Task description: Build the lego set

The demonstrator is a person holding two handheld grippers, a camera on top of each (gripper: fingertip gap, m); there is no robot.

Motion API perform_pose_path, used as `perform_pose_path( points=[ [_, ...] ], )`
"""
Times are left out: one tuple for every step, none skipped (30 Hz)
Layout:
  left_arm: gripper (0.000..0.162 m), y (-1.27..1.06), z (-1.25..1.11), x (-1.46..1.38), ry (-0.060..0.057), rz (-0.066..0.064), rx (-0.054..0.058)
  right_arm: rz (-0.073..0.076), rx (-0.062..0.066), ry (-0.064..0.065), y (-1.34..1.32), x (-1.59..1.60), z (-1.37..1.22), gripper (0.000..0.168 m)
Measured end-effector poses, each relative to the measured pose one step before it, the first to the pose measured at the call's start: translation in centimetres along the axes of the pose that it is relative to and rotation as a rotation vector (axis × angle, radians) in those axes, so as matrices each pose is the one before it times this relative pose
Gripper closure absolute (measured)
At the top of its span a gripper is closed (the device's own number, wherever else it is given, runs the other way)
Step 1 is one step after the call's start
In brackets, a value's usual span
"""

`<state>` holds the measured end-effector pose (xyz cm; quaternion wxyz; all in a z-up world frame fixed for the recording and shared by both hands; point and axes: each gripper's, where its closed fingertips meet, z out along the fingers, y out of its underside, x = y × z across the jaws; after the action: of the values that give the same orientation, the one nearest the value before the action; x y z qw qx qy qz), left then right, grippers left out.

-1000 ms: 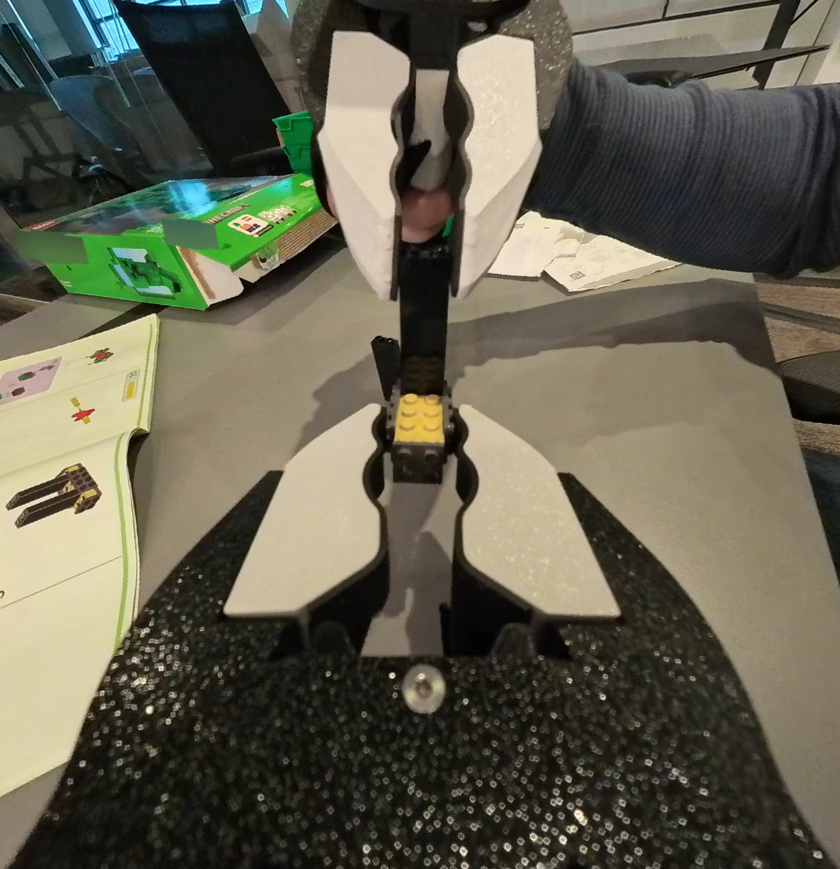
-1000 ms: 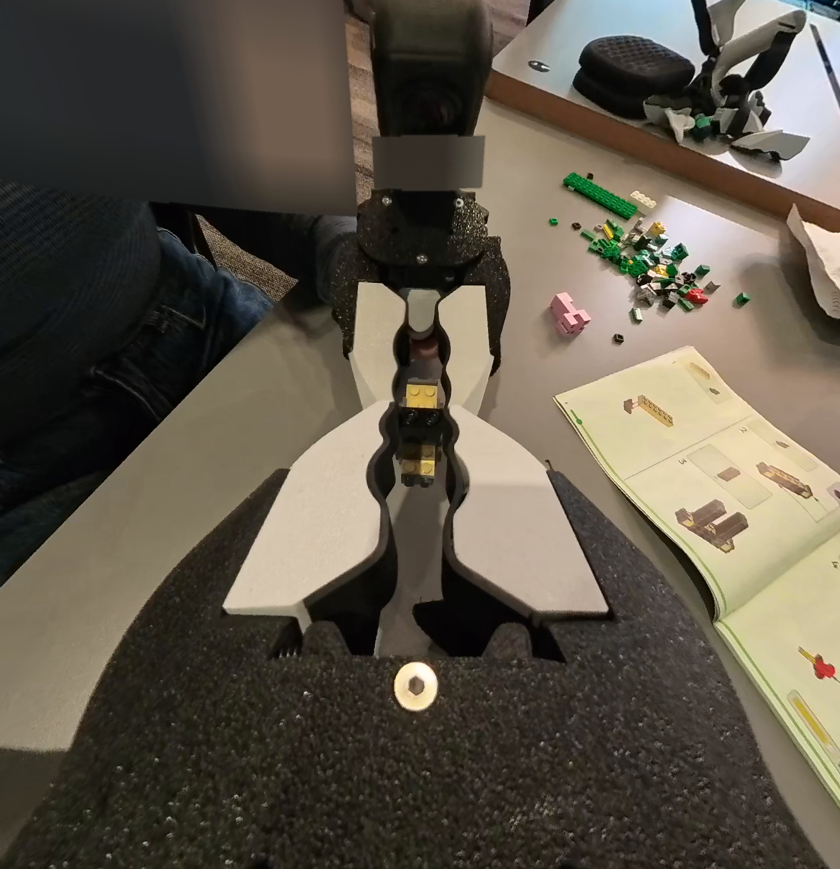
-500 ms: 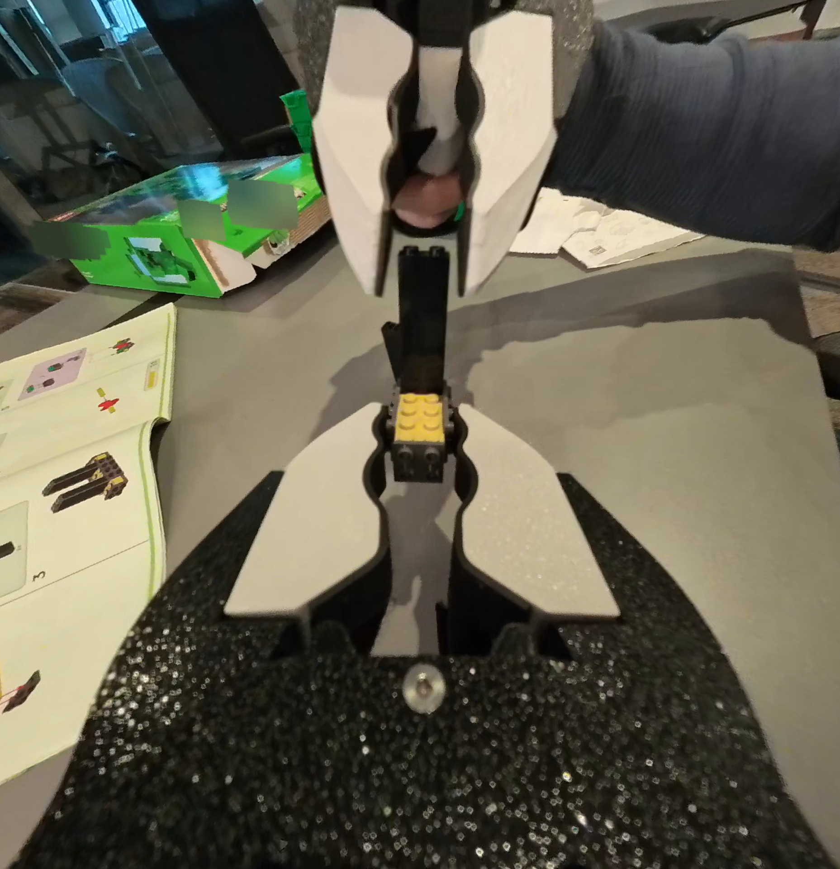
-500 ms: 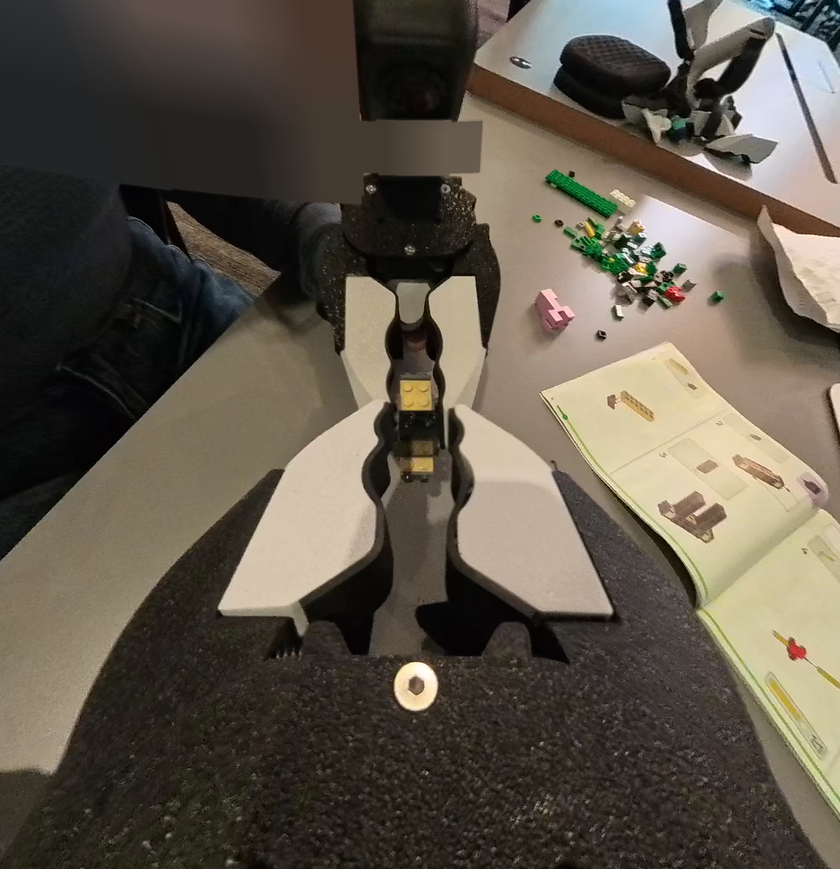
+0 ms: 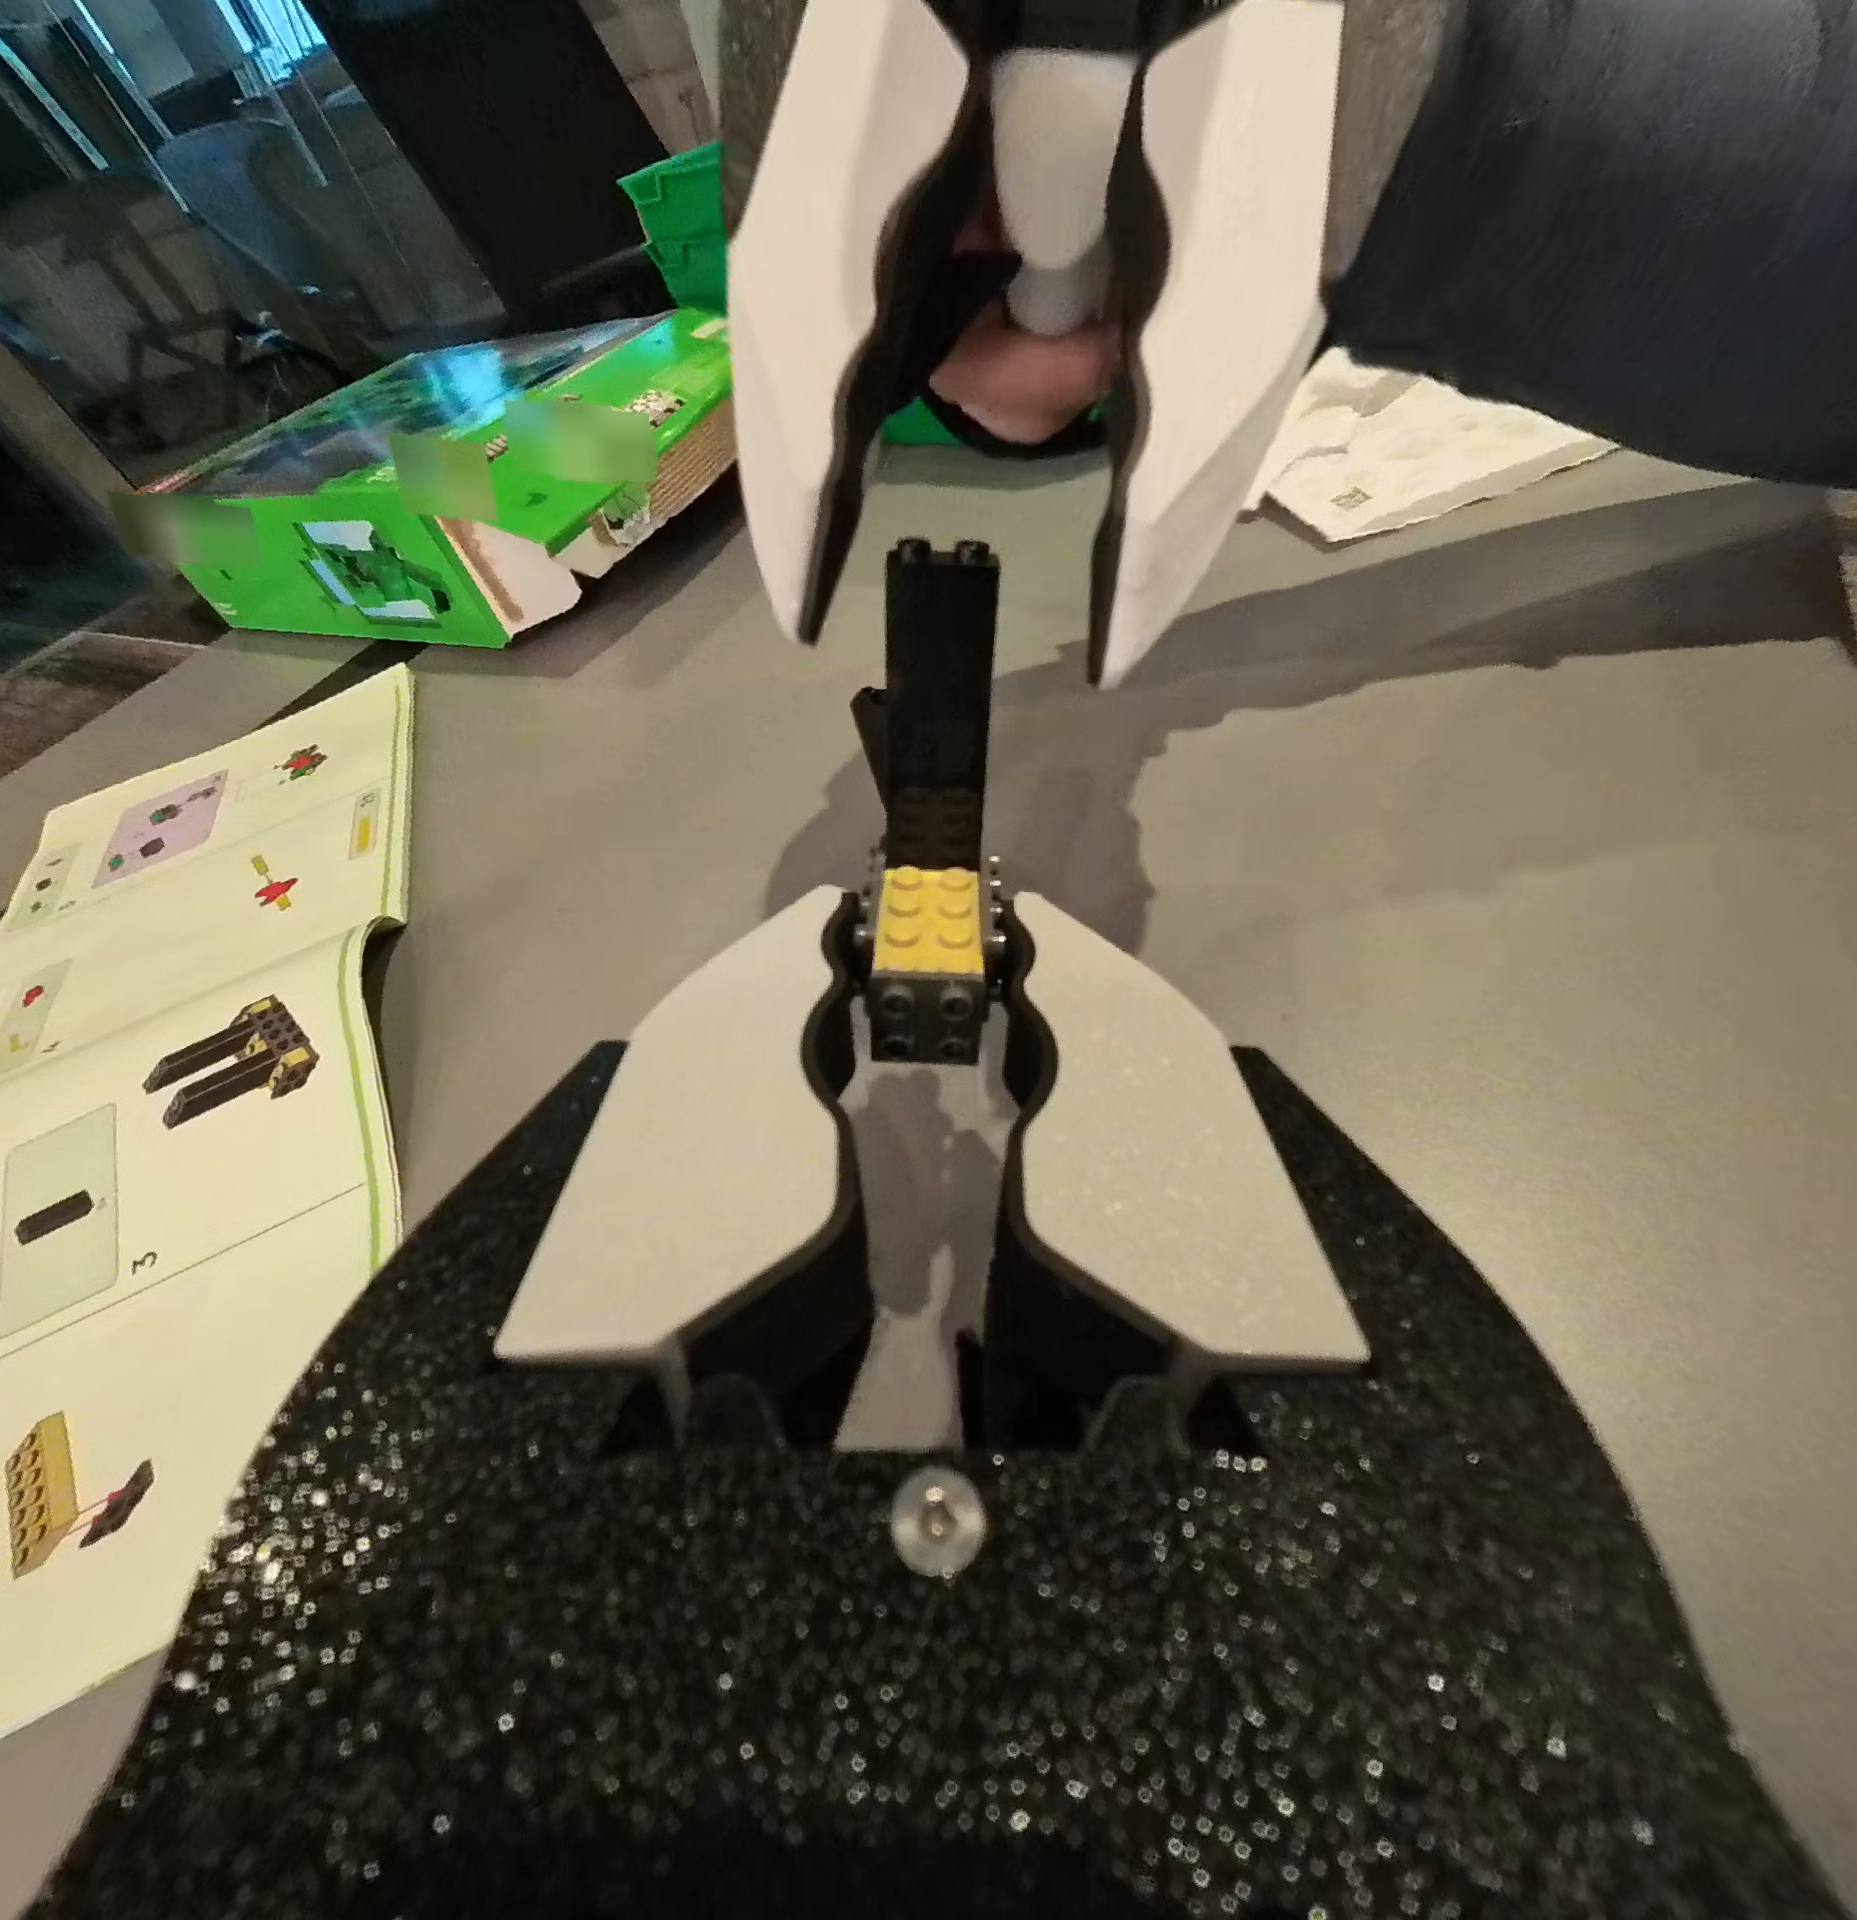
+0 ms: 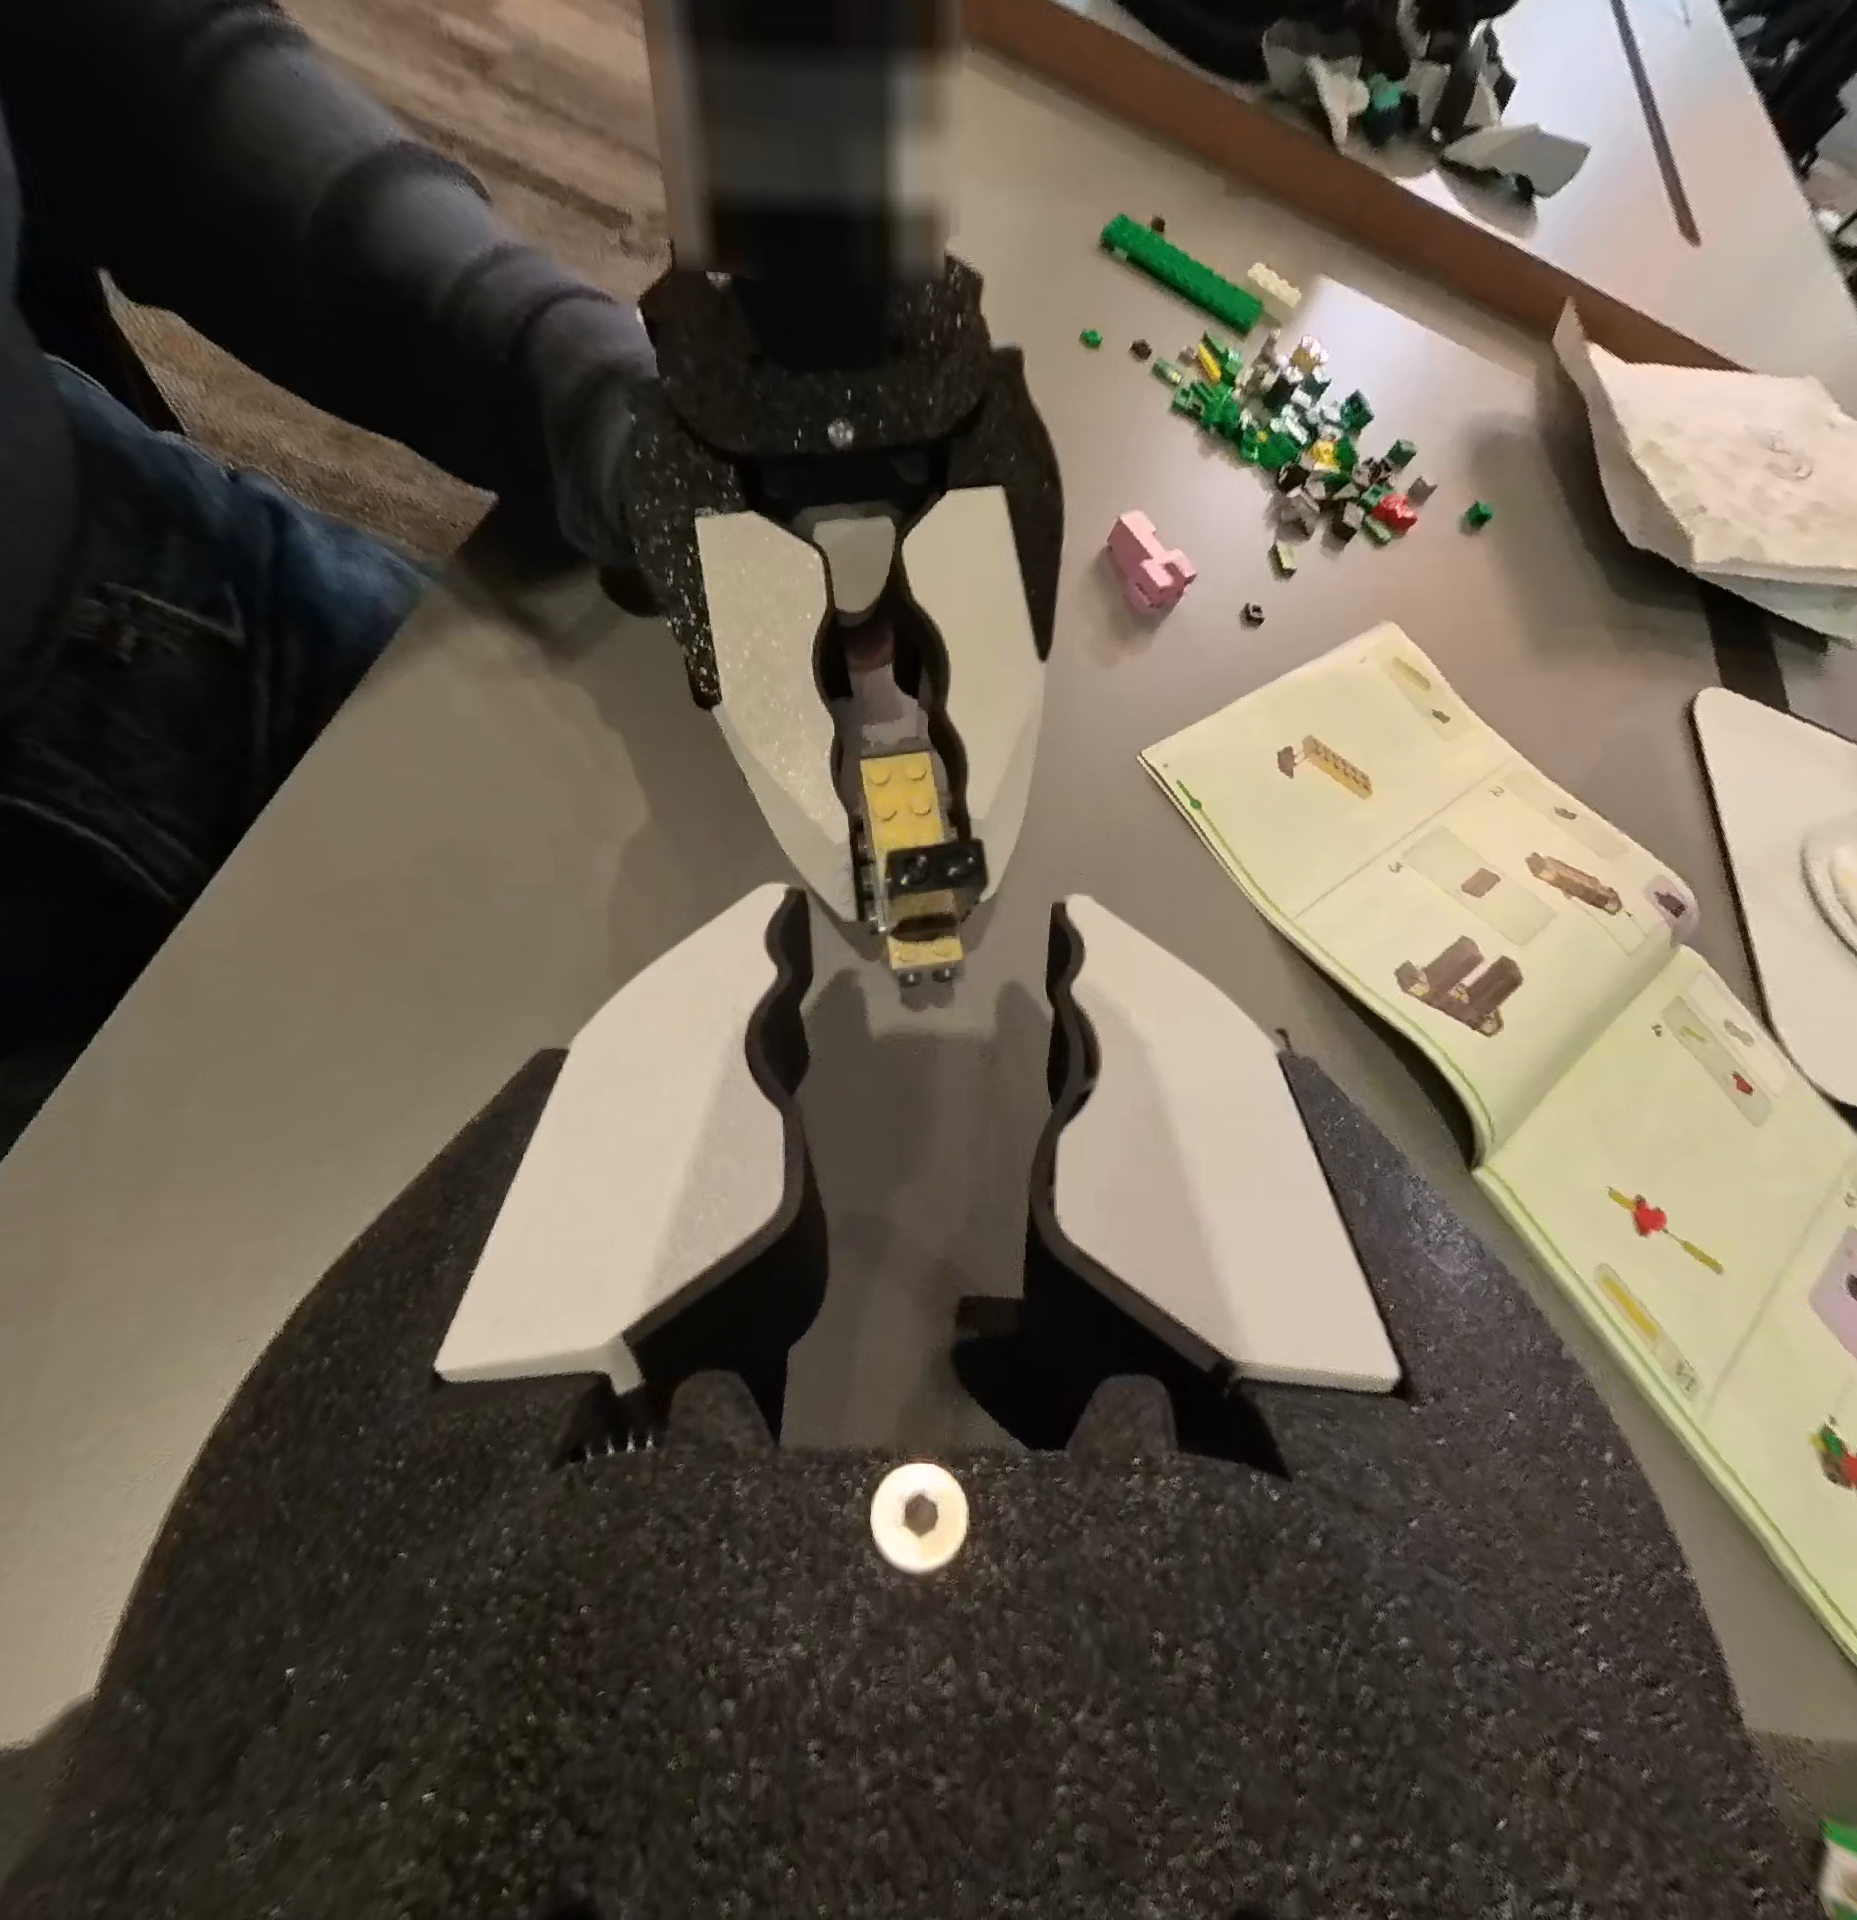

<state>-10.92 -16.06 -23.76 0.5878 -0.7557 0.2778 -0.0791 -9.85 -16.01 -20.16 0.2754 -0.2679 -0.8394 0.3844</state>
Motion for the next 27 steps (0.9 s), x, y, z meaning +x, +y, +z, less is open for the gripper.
perform_pose_path(
  points=[
    [0.137,-0.03,-0.004,0.049,0.0018,0.0031,0.001,0.0011,-0.0271,0.0043,0.409,-0.082,0.199,0.124],
    [0.137,-0.034,0.0,0.103,0.007,-0.0015,0.0031,0.0005,-0.0382,0.0053,0.567,-0.039,0.249,0.123],
    [0.137,-0.09,0.0,0.118,0.01,-0.0044,0.0072,-0.0038,-0.0344,0.0008,0.523,-0.084,0.291,0.122],
    [0.137,-0.123,-0.034,0.112,0.0094,-0.0034,0.01,-0.0064,-0.0195,-0.0006,0.307,-0.11,0.307,0.123],
    [0.137,-0.075,-0.032,0.123,0.0105,-0.0018,0.0063,-0.0062,-0.0029,0.0,0.061,-0.097,0.269,0.124],
    [0.137,0.002,0.0,0.147,0.013,-0.002,0.0014,-0.0018,0.001,-0.0079,-0.016,-0.164,0.243,0.125],
    [0.137,0.023,0.026,0.193,0.015,-0.0024,0.0014,0.0026,-0.0017,-0.012,0.008,-0.196,0.241,0.127],
    [0.137,0.0,0.038,0.182,0.0127,-0.0023,0.0028,0.0016,-0.0041,-0.0101,0.037,-0.154,0.23,0.128],
    [0.137,-0.027,0.025,0.143,0.0083,-0.0016,0.0014,-0.0019,-0.0088,-0.0055,0.101,-0.092,0.213,0.13],
    [0.137,-0.016,0.023,0.075,0.0039,0.0011,0.0003,-0.0049,-0.0099,-0.0051,0.11,-0.089,0.184,0.133],
    [0.137,0.008,0.018,0.032,0.0011,0.0022,-0.0008,-0.0064,-0.0067,-0.0056,0.084,-0.11,0.149,0.137],
    [0.137,0.029,0.022,-0.008,-0.001,0.0002,-0.0014,-0.005,-0.0041,-0.0035,0.039,-0.074,0.109,0.139],
    [0.137,0.009,-0.004,-0.008,-0.0001,-0.0011,0.0005,-0.0032,-0.004,-0.0015,0.046,-0.045,0.078,0.141],
    [0.137,-0.008,-0.017,-0.01,0.0012,-0.002,0.0028,-0.0018,-0.0054,-0.0007,0.079,-0.029,0.042,0.143],
    [0.137,-0.052,-0.046,-0.021,0.0002,-0.0028,0.0047,-0.0001,-0.0049,0.0017,0.095,0.008,0.016,0.143],
    [0.137,-0.085,-0.037,0.003,0.0027,-0.0028,0.0057,0.0016,-0.0012,-0.0005,0.042,-0.019,0.008,0.143],
    [0.137,-0.085,-0.041,0.049,0.0046,-0.0028,0.0064,0.0032,0.0014,-0.0053,0.002,-0.072,-0.003,0.143],
    [0.137,-0.068,-0.013,0.023,0.003,-0.0021,0.005,0.0032,0.0018,-0.0038,-0.01,-0.051,-0.007,0.144],
    [0.137,-0.036,0.005,0.04,0.0025,-0.0004,0.0021,-0.0002,0.0011,-0.0008,0.002,-0.021,0.016,0.147],
    [0.137,-0.003,0.003,0.043,0.0021,0.0019,0.0007,-0.0035,0.0002,-0.0021,0.005,-0.055,0.005,0.15],
    [0.137,-0.028,-0.006,0.045,0.0018,0.0026,0.0021,-0.0004,0.0017,-0.002,-0.005,-0.026,0.009,0.15],
    [0.137,-0.069,-0.023,0.049,0.0032,-0.0004,0.0067,0.0066,0.0076,-0.0076,-0.065,-0.071,-0.041,0.151],
    [0.137,-0.142,-0.058,0.0,0.0017,-0.0051,0.0121,0.0105,0.0139,-0.005,-0.124,0.002,-0.073,0.151],
    [0.137,-0.219,-0.086,-0.026,0.0011,-0.0082,0.0179,0.0078,0.0202,-0.0028,-0.186,0.0,-0.088,0.151],
    [0.136,-0.296,-0.102,-0.032,0.0005,-0.0107,0.023,0.0056,0.0233,-0.0011,-0.213,0.013,-0.096,0.151],
    [0.134,-0.304,-0.094,-0.032,0.0014,-0.011,0.0222,0.0056,0.0236,0.0037,-0.229,0.069,-0.091,0.151],
    [0.13,-0.215,-0.093,-0.059,0.0013,-0.011,0.016,0.0047,0.0217,0.0039,-0.208,0.071,-0.095,0.151]
  ],
)
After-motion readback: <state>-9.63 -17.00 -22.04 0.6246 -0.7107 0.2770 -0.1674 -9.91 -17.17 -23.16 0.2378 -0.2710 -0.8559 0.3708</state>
